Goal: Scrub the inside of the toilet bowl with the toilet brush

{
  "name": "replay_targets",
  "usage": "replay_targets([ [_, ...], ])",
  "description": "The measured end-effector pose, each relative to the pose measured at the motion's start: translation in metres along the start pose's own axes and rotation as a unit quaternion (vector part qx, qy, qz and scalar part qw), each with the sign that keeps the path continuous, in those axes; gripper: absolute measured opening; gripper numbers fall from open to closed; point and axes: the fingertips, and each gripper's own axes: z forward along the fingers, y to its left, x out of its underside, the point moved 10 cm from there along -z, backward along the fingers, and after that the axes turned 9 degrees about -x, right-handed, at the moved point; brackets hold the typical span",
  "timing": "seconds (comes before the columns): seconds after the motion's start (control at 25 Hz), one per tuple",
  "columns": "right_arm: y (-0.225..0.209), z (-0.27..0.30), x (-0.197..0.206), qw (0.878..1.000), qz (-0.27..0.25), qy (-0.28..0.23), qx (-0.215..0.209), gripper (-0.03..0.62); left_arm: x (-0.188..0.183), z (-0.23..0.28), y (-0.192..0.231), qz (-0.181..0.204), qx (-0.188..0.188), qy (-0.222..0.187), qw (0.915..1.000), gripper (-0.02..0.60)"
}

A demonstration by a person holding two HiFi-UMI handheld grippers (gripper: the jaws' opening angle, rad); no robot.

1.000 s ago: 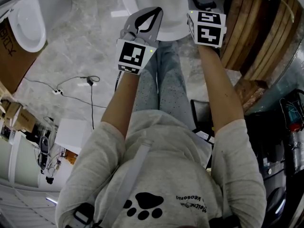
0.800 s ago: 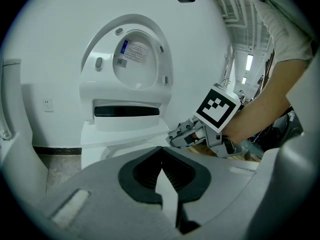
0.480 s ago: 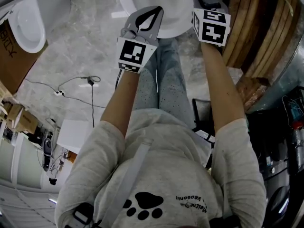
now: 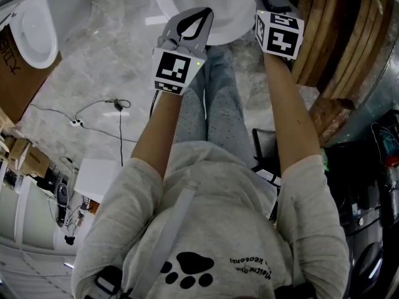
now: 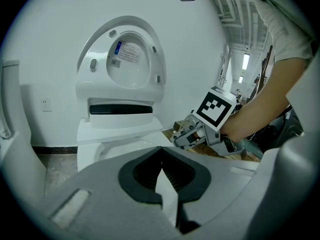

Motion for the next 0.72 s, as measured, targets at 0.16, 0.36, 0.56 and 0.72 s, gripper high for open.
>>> replay_targets([
  [0.16, 0.001, -0.006, 0.009, 1.000, 0.006, 0.003, 0.004, 0.153, 0.004, -0.007, -0.004, -0.001, -0.002, 0.000, 1.0000, -0.011],
  [0.36, 0.003, -0.010, 0.019, 1.000, 0.016, 0.009, 0.008, 0.153, 0.008, -0.015, -0.008, -0.002, -0.005, -0.001, 1.0000, -0.011],
  [0.56, 0.008, -0.013, 0.029, 1.000, 0.012, 0.017, 0.009, 0.153, 0.013, -0.022, -0.011, -0.002, -0.006, -0.002, 1.0000, -0.011],
  [0.72, 0.013, -0.015, 0.037, 1.000, 0.016, 0.023, 0.008, 0.153, 0.016, -0.026, -0.014, -0.001, -0.006, -0.002, 1.0000, -0.011],
])
